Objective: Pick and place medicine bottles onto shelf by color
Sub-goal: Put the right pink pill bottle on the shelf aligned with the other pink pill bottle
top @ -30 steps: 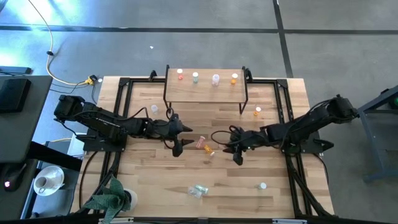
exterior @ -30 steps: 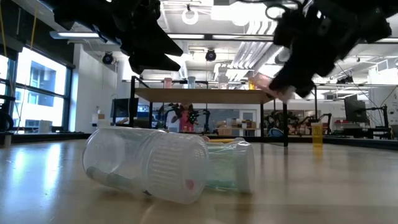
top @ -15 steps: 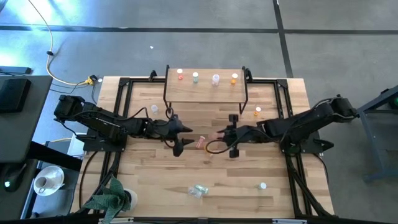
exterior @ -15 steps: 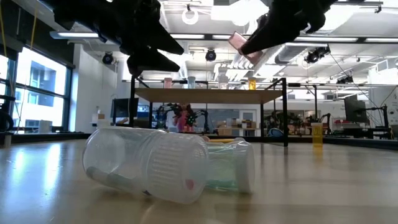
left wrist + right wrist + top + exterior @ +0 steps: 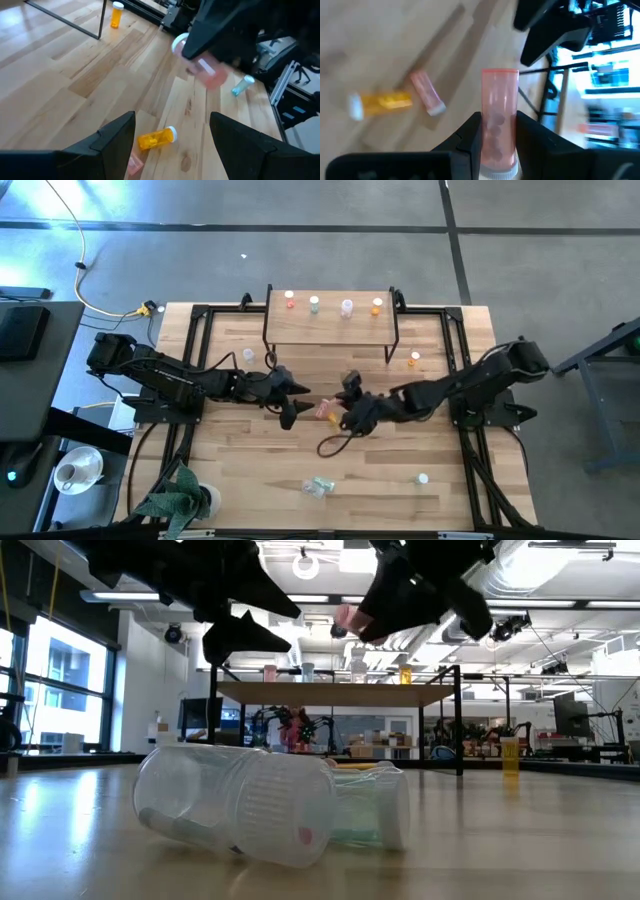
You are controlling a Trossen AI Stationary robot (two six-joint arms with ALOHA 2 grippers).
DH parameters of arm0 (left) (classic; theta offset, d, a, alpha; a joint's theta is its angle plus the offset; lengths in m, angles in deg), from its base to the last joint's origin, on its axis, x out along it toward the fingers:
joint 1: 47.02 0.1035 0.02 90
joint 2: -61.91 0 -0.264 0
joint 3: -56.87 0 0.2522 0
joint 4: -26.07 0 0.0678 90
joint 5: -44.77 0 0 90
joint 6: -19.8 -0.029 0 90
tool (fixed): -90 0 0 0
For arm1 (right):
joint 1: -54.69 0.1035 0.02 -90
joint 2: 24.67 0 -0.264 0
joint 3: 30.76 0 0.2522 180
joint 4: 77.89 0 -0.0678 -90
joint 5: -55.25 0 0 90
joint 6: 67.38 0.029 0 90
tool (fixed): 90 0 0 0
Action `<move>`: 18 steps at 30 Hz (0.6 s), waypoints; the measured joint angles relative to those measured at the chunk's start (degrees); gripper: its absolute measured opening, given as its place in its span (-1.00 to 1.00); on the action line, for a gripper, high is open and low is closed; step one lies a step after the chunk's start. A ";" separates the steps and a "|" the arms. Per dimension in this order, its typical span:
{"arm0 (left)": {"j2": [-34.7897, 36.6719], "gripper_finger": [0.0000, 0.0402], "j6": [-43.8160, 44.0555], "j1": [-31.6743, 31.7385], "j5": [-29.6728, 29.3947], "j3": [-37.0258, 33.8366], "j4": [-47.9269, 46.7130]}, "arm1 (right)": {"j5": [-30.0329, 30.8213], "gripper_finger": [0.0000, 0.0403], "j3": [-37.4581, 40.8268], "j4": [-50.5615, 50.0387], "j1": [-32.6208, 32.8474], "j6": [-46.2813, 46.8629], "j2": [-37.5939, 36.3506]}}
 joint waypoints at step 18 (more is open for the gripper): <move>-1.62 0.22 1.60 0.00 3.15 0.02 2.00 | 16.11 -0.59 -7.42 4.75 4.64 -26.60 12.80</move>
